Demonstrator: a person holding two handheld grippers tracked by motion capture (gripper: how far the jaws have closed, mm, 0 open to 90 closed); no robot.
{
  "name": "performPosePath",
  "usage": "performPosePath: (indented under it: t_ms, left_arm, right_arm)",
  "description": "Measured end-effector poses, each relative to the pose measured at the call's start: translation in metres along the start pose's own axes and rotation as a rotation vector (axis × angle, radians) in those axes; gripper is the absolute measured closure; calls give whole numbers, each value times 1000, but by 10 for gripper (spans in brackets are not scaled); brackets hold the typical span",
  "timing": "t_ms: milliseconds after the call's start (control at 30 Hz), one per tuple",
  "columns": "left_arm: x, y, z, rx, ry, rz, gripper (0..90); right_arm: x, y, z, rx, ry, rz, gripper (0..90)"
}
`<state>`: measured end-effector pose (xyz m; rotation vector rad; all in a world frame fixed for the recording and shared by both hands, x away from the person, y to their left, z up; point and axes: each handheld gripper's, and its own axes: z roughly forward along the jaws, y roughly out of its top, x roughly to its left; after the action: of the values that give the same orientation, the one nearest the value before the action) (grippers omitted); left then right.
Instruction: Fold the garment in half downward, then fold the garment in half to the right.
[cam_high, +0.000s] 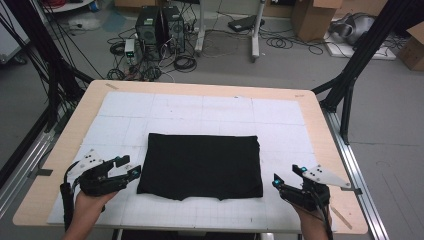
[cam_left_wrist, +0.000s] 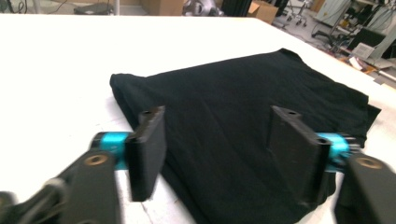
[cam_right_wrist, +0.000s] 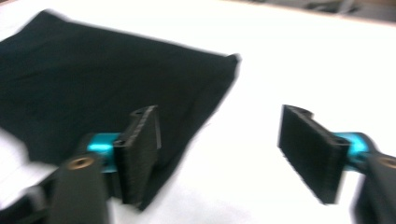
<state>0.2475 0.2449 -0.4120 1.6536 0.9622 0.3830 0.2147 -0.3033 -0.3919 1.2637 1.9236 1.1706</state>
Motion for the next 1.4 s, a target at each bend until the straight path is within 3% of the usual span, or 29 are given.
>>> performPosePath:
  t_ms: [67,167,867,1200,1400]
  left_arm:
    - [0,1,1,-5,5,4,272]
    - [0,2,1,-18,16,13,227]
    - [1,1,7,27,20,-6,236]
    - [3,-1,5,42,15,-24,261]
    - [1,-4,3,89,-9,-37,261]
  right_arm:
    - [0,1,-1,-11,-52,1,191]
    - [-1,0,1,-14,-86,3,183]
    - [-12,-7,-5,-29,-114,67,181]
    - [-11,-6,-1,-22,-106,62,181]
    - [-11,-5,6,-17,-87,60,182]
